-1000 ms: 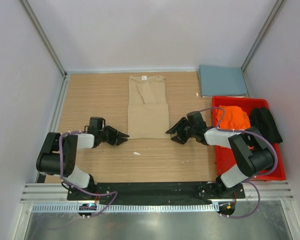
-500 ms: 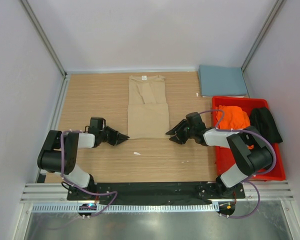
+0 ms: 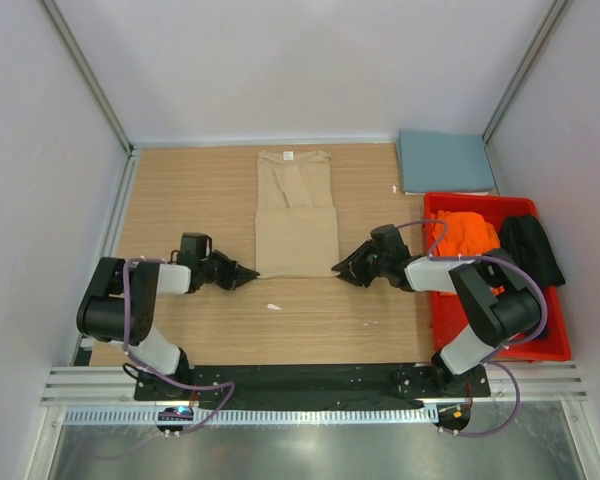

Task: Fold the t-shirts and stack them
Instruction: Fold the tshirt

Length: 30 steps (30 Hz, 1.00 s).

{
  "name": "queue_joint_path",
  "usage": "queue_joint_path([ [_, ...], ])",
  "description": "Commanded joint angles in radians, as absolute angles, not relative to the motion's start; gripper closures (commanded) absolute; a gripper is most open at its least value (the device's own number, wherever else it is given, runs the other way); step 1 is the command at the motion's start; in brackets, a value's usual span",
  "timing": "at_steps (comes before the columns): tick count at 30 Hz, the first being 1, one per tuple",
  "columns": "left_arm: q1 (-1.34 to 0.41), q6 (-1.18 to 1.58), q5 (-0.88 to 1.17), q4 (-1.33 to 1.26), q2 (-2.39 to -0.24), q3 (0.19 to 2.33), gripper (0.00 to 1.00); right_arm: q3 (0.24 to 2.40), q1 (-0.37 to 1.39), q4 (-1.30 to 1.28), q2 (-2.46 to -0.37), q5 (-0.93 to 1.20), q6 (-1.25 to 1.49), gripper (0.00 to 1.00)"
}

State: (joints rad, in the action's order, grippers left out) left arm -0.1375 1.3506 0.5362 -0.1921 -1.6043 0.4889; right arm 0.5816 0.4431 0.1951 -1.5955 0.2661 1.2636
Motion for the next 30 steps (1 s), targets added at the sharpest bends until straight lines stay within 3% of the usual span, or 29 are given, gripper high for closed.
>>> queue_joint_path([
  [1, -0.141, 1.286, 0.492, -0.135, -1.638, 0.518, 1.0, 0.587, 0.448, 0.166, -1.629, 0.215, 1.256, 0.72],
  [2, -0.141, 1.275, 0.494, -0.112, -1.64, 0.529, 1.0, 0.588, 0.448, 0.167, -1.631, 0.215, 1.256, 0.83],
  [4, -0.141, 1.243, 0.498, -0.101, -1.64, 0.548, 1.0, 0.594, 0.448, 0.17, -1.64, 0.222, 1.249, 0.96],
  [6, -0.141, 1.218, 0.506, -0.086, -1.635, 0.557, 1.0, 0.603, 0.448, 0.157, -1.644, 0.229, 1.218, 0.99],
  [22, -0.156, 1.094, 0.514, 0.155, -1.254, 0.423, 1.0, 0.532, 0.577, 0.077, -1.465, 0.304, 1.115, 0.99],
  [30, -0.268, 1.104, 0.506, 0.406, -1.033, 0.374, 1.0, 0.456, 0.709, -0.038, -1.243, 0.302, 1.141, 0.99],
])
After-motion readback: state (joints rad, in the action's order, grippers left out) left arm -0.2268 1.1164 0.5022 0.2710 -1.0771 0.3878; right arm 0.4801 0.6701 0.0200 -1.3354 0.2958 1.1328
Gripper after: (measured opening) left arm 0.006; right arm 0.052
